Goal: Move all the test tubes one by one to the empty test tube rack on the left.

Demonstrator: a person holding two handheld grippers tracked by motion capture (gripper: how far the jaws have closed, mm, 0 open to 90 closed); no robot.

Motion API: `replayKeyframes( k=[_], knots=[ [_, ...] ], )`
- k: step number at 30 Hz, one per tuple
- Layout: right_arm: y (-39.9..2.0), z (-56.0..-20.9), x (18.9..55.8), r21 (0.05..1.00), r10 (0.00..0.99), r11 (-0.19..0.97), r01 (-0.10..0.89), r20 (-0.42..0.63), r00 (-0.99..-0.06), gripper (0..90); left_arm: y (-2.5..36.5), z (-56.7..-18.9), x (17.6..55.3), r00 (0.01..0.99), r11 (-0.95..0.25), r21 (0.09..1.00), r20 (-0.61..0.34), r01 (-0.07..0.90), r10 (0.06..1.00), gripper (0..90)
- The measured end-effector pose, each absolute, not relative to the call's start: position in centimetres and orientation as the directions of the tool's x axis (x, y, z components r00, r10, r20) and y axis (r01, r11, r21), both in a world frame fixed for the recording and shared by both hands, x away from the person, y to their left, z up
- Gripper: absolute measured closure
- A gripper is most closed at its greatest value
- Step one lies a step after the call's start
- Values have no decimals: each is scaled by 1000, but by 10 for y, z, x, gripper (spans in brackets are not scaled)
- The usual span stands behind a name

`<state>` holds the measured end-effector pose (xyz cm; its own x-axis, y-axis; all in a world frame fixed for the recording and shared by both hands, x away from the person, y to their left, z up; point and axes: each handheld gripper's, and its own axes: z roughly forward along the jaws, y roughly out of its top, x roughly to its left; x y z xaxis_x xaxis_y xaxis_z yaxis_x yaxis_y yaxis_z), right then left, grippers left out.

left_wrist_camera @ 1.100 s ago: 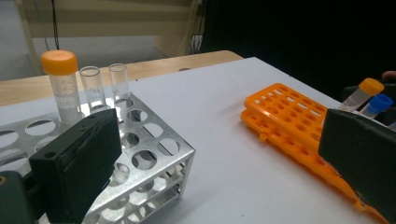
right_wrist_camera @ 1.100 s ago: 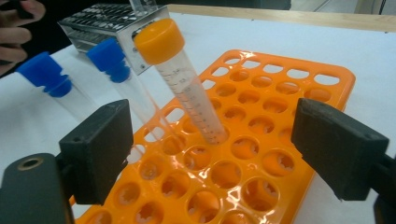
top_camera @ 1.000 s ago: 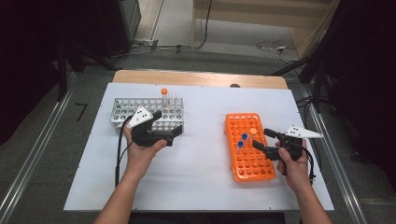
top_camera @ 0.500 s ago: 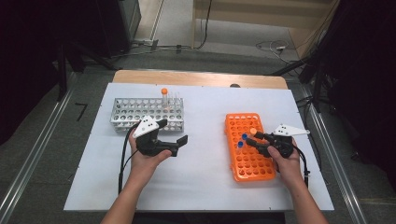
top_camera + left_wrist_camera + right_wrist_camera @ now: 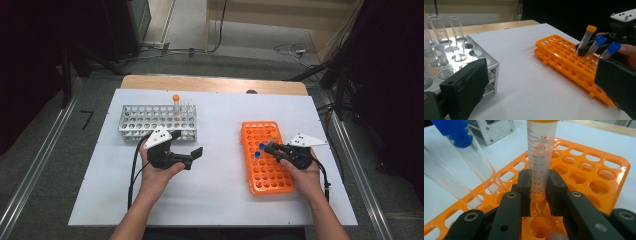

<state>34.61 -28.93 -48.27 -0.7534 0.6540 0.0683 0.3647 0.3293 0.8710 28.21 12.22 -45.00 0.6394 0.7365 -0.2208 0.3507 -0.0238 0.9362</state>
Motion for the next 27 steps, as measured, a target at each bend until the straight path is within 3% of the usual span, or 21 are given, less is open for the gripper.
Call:
replayKeyframes(
  k=[14, 27],
  knots=[
    [-296, -452, 333, 902, 678, 254, 350, 92, -729, 723, 125, -443, 277, 655, -19, 942, -219, 336, 723, 0],
    [-302, -443, 314, 897, 643, 266, 354, 109, -758, 724, 121, -434, 272, 681, -19, 948, -215, 319, 700, 2]
  ],
)
